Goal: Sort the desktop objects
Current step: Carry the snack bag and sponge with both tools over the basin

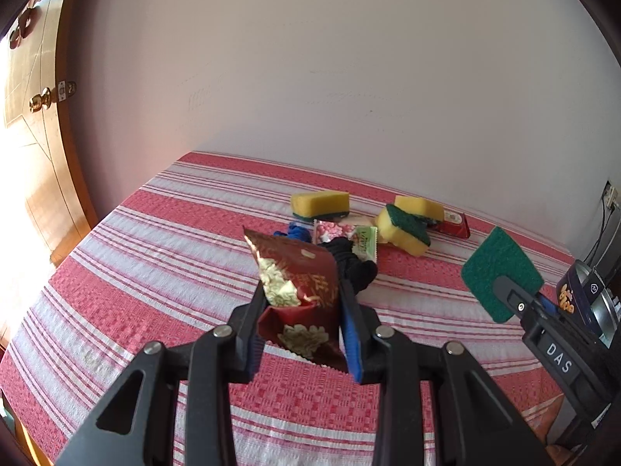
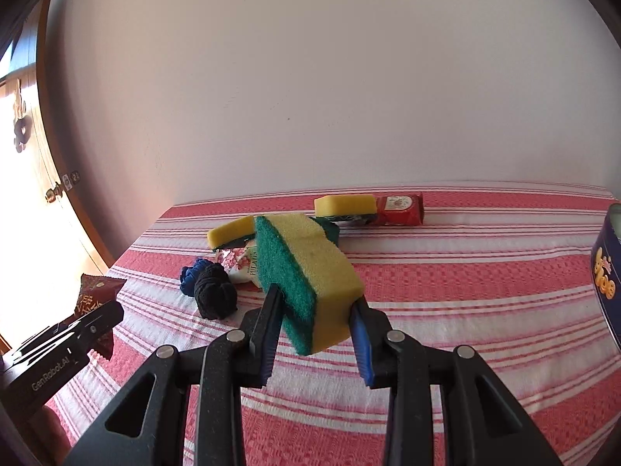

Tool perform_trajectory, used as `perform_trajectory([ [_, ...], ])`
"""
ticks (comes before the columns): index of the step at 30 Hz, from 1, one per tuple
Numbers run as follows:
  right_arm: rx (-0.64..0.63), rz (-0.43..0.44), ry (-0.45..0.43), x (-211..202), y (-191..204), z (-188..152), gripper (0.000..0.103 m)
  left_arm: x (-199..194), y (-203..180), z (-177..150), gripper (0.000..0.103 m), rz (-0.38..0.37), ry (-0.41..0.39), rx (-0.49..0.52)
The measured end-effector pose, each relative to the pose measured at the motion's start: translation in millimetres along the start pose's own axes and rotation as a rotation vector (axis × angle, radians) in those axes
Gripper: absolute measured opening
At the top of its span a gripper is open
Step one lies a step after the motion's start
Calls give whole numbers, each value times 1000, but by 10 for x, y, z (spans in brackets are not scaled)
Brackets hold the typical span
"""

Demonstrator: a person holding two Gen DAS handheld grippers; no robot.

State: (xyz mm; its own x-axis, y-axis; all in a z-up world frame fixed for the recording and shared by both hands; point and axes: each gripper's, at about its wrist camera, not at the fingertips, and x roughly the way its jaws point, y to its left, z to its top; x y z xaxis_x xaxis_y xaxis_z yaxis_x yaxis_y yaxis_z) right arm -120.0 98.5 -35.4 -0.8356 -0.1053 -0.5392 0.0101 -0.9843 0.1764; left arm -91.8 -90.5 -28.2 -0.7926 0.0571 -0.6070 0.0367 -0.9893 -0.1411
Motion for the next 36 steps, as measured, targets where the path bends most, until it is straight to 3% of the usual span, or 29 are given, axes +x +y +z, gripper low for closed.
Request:
perform_trajectory([
  [16,102,-147,-104,-1018,-818,-207,36,-220,-1169,-106,33,-122,-19,183],
  [36,246,-403,-241,-2095,-2126,-337,36,-631,-2893,-369,33,-354,-78,399],
])
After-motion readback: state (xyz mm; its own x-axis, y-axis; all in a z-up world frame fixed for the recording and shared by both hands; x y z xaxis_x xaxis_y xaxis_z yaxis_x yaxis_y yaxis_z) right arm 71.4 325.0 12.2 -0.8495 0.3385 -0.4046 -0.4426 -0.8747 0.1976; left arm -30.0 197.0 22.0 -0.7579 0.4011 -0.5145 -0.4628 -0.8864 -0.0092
